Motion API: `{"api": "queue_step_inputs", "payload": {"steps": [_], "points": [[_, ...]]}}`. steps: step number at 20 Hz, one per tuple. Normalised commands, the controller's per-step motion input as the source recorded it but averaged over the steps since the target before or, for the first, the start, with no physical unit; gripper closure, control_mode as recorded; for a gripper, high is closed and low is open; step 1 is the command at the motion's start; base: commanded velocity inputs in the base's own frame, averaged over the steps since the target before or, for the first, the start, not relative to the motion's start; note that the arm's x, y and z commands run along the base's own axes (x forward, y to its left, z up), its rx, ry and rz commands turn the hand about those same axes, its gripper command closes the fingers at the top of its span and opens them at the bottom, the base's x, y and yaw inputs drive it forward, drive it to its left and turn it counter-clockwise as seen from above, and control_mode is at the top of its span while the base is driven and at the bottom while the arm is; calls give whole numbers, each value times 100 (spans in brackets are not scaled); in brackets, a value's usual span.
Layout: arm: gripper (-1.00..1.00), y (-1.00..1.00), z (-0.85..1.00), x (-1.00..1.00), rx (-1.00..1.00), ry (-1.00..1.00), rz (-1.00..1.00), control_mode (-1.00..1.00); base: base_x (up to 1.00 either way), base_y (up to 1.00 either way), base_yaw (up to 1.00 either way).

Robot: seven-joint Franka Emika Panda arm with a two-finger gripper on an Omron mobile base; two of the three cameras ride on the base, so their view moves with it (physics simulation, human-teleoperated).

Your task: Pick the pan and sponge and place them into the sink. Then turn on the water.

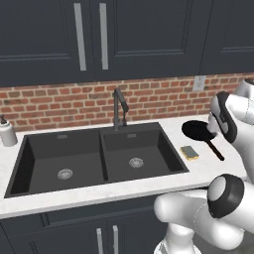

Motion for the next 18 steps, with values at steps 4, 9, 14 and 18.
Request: {"api": "queue_step_inputs", "payload": {"steps": [4, 9, 14, 18], "points": [[-100, -22, -24, 0, -2, 3, 0, -100, 0, 0, 0], [-100, -15, -26, 8, -1, 1, 0, -100, 0, 0, 0], [-100, -25, -31, 16, 0, 3, 1, -100, 0, 0, 0], [-100, -35, -41, 9, 0, 2, 2, -100, 0, 0, 0]]}}
